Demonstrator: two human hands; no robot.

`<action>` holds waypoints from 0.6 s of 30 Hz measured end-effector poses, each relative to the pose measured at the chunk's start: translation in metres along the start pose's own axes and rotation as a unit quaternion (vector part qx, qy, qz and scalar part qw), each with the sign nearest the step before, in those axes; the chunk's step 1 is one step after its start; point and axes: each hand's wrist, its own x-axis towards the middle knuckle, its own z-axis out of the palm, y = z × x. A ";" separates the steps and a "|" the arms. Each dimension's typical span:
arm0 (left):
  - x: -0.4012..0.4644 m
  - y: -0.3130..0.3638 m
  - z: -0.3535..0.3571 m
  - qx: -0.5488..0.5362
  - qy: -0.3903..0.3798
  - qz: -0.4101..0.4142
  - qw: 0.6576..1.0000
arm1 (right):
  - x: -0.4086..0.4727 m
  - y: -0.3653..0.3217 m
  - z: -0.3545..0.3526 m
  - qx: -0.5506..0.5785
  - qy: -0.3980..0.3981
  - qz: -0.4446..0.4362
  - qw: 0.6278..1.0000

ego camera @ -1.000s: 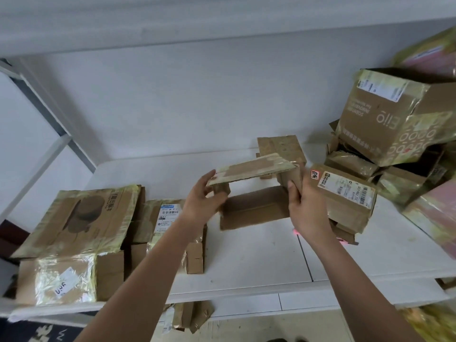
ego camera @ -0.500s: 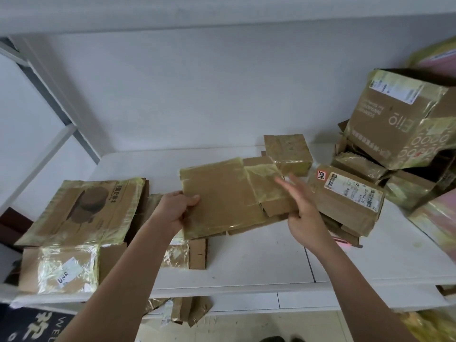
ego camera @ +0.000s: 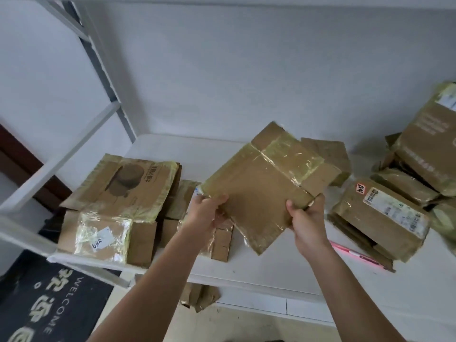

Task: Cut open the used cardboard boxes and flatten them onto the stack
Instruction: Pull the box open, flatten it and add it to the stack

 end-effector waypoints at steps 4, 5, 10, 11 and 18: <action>-0.003 0.011 -0.032 0.142 0.075 0.064 0.985 | 0.016 -0.008 0.009 -0.088 -0.100 -0.006 0.991; -0.005 0.012 -0.040 0.230 0.102 0.092 0.963 | 0.020 -0.006 0.015 -0.095 -0.119 0.002 0.988; -0.011 -0.004 -0.072 0.578 0.181 0.220 0.765 | 0.025 0.026 0.055 -0.196 -0.233 0.036 0.952; -0.010 -0.009 -0.075 0.612 0.160 0.262 0.729 | 0.024 0.036 0.064 -0.210 -0.237 0.044 0.948; 0.025 -0.044 -0.096 0.736 -0.027 0.107 0.668 | 0.017 0.084 0.086 -0.326 -0.135 0.082 0.932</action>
